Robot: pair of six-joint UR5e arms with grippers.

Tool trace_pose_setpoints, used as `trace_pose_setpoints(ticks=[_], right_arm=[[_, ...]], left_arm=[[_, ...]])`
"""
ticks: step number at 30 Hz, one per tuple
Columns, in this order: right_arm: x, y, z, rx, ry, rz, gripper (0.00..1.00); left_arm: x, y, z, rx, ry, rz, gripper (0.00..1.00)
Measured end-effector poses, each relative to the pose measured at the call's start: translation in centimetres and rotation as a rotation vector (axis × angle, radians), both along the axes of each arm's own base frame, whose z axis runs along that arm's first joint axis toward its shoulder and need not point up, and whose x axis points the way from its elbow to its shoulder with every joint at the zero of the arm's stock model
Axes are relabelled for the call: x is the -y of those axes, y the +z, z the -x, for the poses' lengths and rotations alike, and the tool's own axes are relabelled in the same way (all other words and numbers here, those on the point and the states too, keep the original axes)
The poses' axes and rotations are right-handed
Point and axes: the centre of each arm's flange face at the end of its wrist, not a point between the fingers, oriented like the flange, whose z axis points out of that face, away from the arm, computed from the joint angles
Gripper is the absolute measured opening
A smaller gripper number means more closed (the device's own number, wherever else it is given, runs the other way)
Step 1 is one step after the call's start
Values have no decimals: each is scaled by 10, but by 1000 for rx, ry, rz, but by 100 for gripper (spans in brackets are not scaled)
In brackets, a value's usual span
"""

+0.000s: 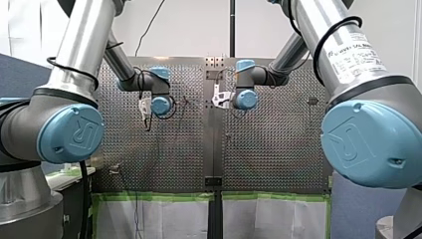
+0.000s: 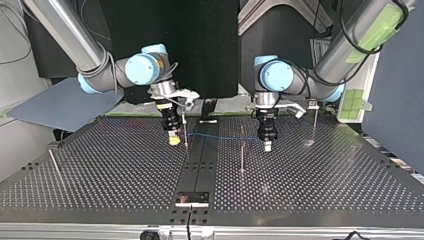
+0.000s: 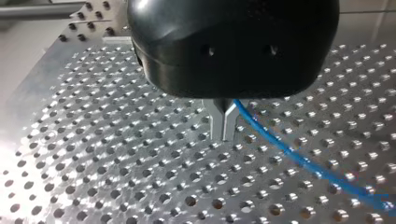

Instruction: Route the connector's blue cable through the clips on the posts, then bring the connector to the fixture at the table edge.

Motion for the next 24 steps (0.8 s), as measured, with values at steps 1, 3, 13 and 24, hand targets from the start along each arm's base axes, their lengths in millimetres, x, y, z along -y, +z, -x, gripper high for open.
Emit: trace_pose_setpoints(ticks=[1, 3, 13, 24], right_arm=[[1, 0, 1, 0, -2, 0, 1], [3, 0, 3, 1, -5, 1, 1], [19, 6, 12, 13, -13, 20, 1], [44, 10, 16, 29, 11, 33, 1]], left_arm=[[0, 2, -2, 3, 0, 3, 0], [-1, 5, -5, 9, 2, 7, 0], [-11, 11, -14, 12, 8, 8, 0], [-11, 13, -34, 13, -16, 16, 0]])
